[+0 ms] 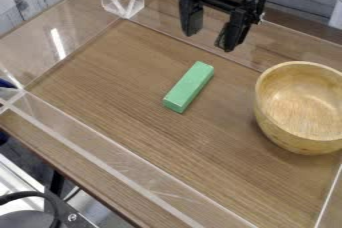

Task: Put the green block in the brown bowl

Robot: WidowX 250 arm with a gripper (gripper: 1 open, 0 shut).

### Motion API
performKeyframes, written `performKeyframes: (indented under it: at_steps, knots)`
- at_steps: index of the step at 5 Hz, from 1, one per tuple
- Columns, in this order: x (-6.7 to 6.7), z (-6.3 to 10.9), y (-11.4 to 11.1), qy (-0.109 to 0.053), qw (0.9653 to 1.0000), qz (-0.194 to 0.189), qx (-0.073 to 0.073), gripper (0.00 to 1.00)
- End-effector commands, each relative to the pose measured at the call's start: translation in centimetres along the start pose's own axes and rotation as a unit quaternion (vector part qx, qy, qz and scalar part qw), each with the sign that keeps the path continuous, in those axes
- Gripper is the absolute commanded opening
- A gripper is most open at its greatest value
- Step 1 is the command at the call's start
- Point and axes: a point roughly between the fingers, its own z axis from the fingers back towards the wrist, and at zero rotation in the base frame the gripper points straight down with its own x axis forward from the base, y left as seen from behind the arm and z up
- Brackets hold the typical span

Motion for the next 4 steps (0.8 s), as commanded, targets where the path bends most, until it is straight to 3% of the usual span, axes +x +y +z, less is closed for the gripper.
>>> performKeyframes:
  at_steps: [1, 2, 4]
  knots:
    - [-0.3, -1.4, 0.6, 0.009, 0.9999, -0.008, 0.006, 1.00]
    - [-0.8, -3.5, 1.2, 0.018, 0.9996, -0.018, 0.008, 1.00]
    - [-0.7, -6.7, 2.6, 0.006, 0.9993, -0.036, -0.004, 1.00]
